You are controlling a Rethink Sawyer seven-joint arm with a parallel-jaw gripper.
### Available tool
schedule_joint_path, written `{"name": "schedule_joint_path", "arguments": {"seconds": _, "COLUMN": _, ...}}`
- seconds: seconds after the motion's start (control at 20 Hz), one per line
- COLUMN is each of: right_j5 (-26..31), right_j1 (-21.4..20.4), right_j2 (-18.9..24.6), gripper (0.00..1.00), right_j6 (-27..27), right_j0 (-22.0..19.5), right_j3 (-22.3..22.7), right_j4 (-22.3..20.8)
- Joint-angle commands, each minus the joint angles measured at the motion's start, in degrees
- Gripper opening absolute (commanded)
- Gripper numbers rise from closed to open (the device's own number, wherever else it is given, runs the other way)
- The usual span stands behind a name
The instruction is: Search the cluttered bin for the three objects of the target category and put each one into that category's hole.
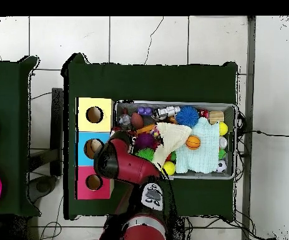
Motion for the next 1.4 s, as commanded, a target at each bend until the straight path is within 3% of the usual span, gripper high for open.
{"name": "schedule_joint_path", "arguments": {"seconds": 0.05, "right_j5": 1.2, "right_j1": 0.1, "right_j2": 9.3, "gripper": 1.0, "right_j6": 12.9, "right_j0": -3.6, "right_j3": 1.4, "right_j4": -3.0}}
{"name": "schedule_joint_path", "arguments": {"seconds": 0.4, "right_j5": 1.6, "right_j1": 0.0, "right_j2": 13.7, "gripper": 1.0, "right_j6": 11.9, "right_j0": -7.0, "right_j3": 1.1, "right_j4": -6.5}}
{"name": "schedule_joint_path", "arguments": {"seconds": 0.7, "right_j5": -1.5, "right_j1": 3.8, "right_j2": 20.8, "gripper": 1.0, "right_j6": 11.5, "right_j0": -12.5, "right_j3": -0.9, "right_j4": -13.1}}
{"name": "schedule_joint_path", "arguments": {"seconds": 0.9, "right_j5": -0.8, "right_j1": 5.4, "right_j2": 25.0, "gripper": 1.0, "right_j6": 10.5, "right_j0": -16.0, "right_j3": -1.5, "right_j4": -16.8}}
{"name": "schedule_joint_path", "arguments": {"seconds": 1.4, "right_j5": 3.2, "right_j1": 10.6, "right_j2": 29.1, "gripper": 1.0, "right_j6": 7.1, "right_j0": -20.5, "right_j3": -5.7, "right_j4": -20.7}}
